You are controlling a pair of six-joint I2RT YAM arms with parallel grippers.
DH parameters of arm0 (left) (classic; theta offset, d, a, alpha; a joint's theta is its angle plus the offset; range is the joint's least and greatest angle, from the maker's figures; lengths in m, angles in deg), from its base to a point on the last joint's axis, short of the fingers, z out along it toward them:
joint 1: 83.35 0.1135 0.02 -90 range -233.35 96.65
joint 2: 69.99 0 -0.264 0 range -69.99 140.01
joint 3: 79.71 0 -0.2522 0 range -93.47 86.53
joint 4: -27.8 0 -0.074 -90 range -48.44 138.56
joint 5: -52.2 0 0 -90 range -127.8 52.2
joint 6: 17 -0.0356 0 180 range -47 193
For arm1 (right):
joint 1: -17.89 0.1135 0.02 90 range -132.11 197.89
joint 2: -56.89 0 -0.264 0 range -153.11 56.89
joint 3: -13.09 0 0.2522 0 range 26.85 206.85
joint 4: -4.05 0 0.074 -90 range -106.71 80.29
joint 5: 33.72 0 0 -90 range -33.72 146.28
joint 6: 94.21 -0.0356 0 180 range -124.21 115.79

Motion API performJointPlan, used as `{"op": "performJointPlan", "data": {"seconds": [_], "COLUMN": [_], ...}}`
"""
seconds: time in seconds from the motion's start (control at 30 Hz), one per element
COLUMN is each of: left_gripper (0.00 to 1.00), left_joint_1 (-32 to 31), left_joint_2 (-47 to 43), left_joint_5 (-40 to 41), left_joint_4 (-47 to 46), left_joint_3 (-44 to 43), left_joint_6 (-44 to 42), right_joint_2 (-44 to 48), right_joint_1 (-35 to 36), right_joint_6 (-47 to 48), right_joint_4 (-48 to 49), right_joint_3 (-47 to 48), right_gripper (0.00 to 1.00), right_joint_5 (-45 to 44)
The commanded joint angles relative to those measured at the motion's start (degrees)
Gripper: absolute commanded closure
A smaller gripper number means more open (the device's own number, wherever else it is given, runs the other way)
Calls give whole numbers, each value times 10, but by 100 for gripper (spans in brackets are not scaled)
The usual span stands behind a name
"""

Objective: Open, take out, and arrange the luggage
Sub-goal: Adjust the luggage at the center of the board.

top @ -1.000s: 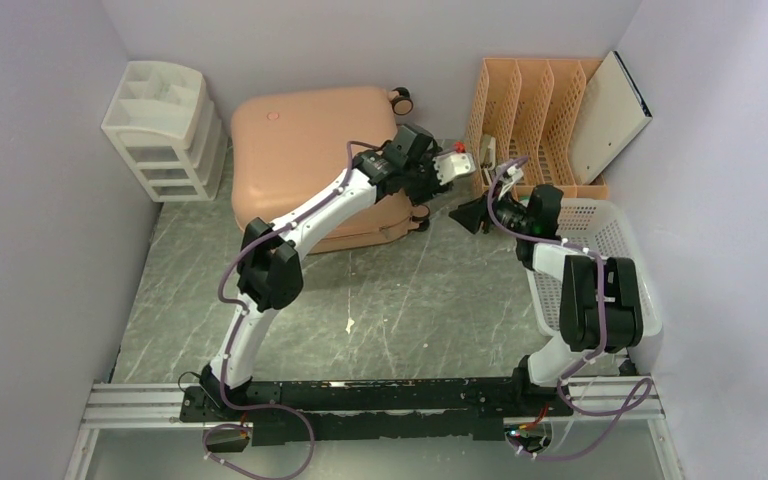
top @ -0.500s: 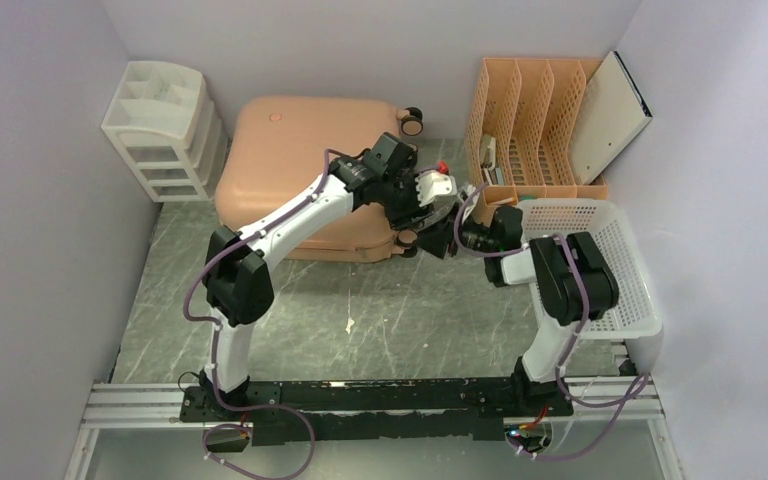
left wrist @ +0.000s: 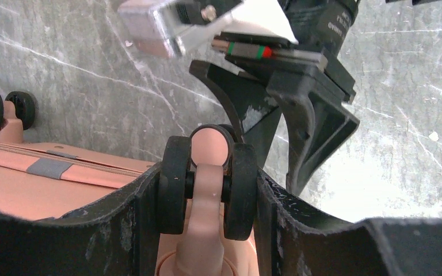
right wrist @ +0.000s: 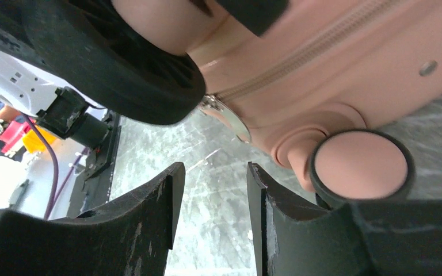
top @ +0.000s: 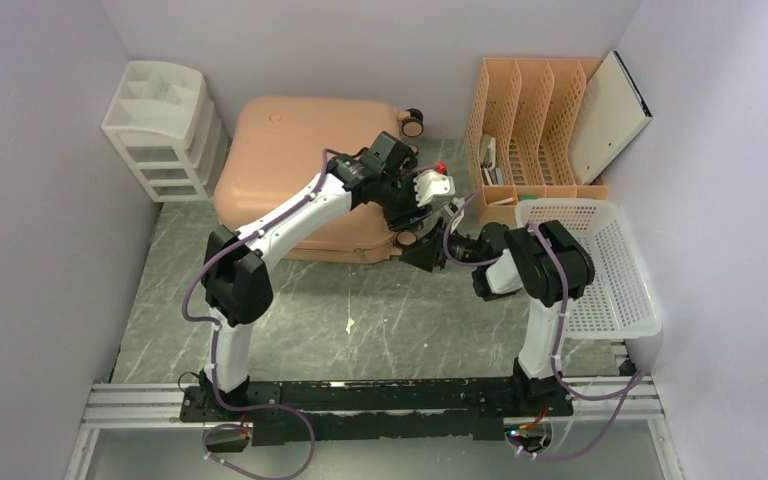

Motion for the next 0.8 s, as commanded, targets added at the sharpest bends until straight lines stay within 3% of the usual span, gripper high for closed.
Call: {"op": "performJointPlan", "data": {"seconds": [0.0, 0.17, 0.37, 0.77], "left_gripper": [95, 95, 95, 95], "left_joint_1": [-4, -4, -4, -4], "left_joint_2": [-52, -54, -61, -74], "left_joint_5": [-44, -49, -55, -58], "left_joint_4": [42, 40, 43, 37], "left_joint_3": [-31, -33, -32, -21], "left_joint_6": [49, 50, 50, 46], "right_joint_2": [28, 30, 88, 111], "right_joint_1": [25, 57, 78, 71], "right_joint_6": [46, 58, 206, 247], "right_joint_4": [70, 61, -141, -237], "right_joint_3": [19, 21, 34, 43], "right_gripper": [52, 51, 51, 60], "right_joint_5": [-19, -37, -125, -129]}}
